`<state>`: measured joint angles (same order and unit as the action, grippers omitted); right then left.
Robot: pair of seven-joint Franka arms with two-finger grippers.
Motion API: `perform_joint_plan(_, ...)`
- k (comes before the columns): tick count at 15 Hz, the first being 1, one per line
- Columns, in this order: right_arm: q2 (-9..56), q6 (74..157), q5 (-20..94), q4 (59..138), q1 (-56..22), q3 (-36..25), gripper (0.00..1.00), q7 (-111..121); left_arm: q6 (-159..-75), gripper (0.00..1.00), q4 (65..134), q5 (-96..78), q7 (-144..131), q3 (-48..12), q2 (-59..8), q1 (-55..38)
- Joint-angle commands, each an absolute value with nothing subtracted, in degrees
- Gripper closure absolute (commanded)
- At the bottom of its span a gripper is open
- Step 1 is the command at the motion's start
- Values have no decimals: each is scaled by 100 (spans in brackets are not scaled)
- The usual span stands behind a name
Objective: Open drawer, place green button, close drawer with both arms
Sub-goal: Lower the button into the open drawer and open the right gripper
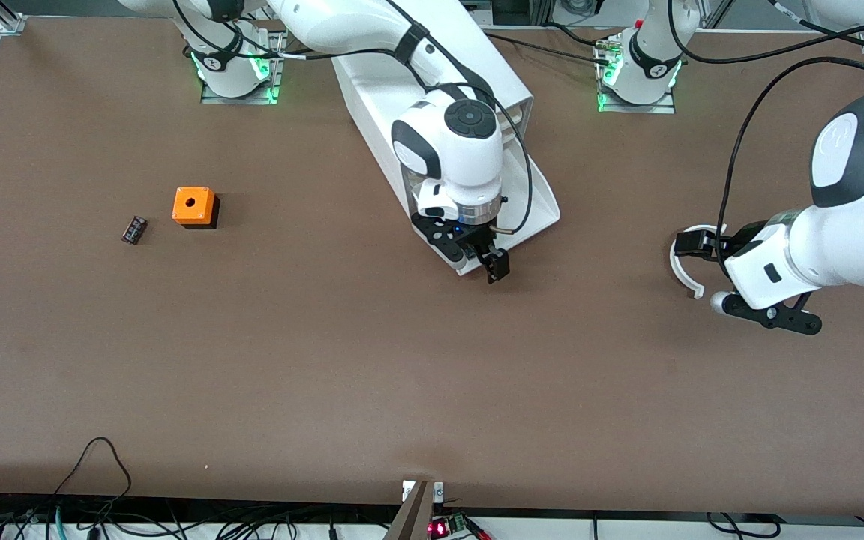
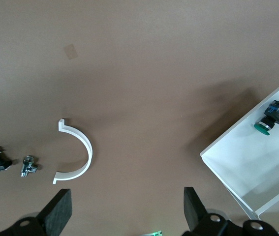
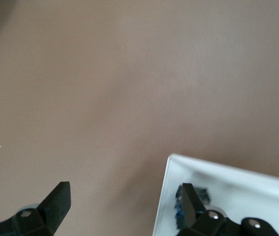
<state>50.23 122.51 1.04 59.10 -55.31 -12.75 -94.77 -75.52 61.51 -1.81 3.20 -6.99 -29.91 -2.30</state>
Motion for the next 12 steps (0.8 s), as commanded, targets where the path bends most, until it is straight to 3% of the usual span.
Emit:
perform_joint_plan(1,4536,11612,297,5959,-5073,-1143,0,-8293,-7750,0,6038,-79,2,-756,-3067,-264)
perform_joint_plan(6,3982,10706,861,6134,-4343,-1195,0,-5813,-8831,0,6582,-562,-1394,-773,-3067,-281)
perform_joint_plan(12,3139,10670,1063,7196,-3500,-1204,0,-3695,-10088,1,7539,-545,-3135,-782,-3076,-790)
